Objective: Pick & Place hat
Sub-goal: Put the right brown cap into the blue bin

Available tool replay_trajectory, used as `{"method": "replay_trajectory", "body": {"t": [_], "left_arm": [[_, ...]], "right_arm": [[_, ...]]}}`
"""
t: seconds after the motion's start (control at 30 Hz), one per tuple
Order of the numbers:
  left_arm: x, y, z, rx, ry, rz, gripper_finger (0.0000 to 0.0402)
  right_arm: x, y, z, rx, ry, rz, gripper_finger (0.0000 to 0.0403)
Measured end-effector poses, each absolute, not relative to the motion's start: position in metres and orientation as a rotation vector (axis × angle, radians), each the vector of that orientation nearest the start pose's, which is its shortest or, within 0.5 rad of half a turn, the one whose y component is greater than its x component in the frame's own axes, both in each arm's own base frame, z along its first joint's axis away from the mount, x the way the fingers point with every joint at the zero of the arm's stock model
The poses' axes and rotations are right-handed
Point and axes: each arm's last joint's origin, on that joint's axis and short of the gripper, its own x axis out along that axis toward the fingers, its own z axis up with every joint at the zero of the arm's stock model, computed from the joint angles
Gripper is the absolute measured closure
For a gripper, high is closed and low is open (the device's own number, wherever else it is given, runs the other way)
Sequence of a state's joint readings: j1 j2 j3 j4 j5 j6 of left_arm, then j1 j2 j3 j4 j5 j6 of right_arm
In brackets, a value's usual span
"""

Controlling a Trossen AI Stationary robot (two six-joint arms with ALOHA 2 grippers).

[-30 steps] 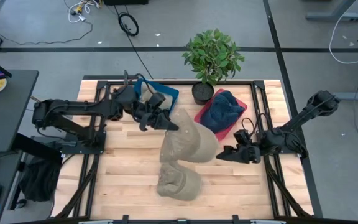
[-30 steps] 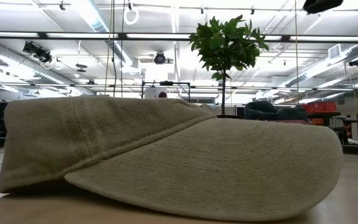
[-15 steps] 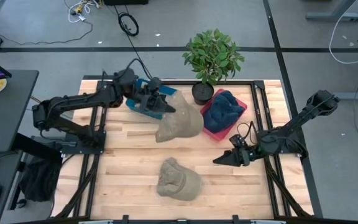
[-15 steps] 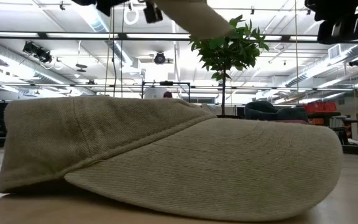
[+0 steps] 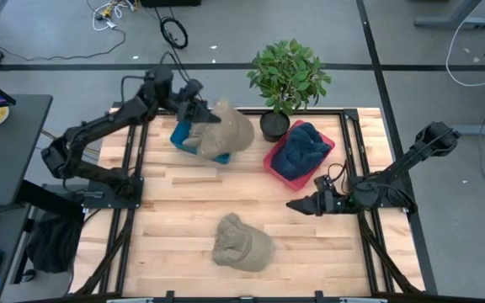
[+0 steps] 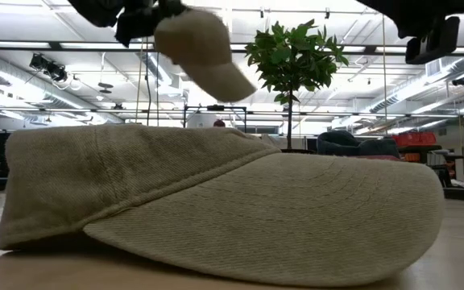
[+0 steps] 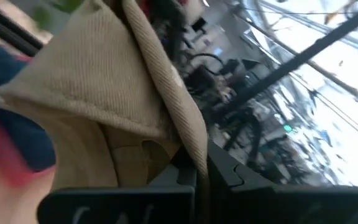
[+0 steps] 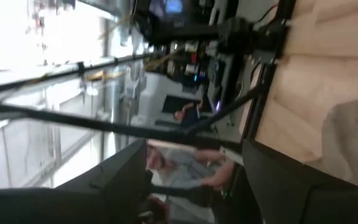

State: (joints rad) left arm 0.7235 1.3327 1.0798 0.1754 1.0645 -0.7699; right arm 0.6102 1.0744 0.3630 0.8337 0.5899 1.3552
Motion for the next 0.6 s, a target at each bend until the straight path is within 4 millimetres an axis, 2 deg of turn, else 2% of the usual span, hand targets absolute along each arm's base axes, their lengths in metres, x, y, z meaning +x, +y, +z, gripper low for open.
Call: {"method": "replay_trajectory", "body": {"t": [0.27,0.47,0.6], "left_arm": [[0.194,0.212,0.325,-0.803,0.248,-0.151,0.0395],[0.173,0.223,0.316,-0.759,0.269,-0.105,0.0395],[0.167,0.225,0.31,-0.739,0.265,-0.134,0.0395]], "right_arm": [[0.185,0.102,0.24,1.42,-0.196,-0.06,0.0136],[0.196,0.093,0.253,1.398,-0.252,-0.134,0.0136],[0.207,0.087,0.265,1.364,-0.245,-0.19,0.0136]]}}
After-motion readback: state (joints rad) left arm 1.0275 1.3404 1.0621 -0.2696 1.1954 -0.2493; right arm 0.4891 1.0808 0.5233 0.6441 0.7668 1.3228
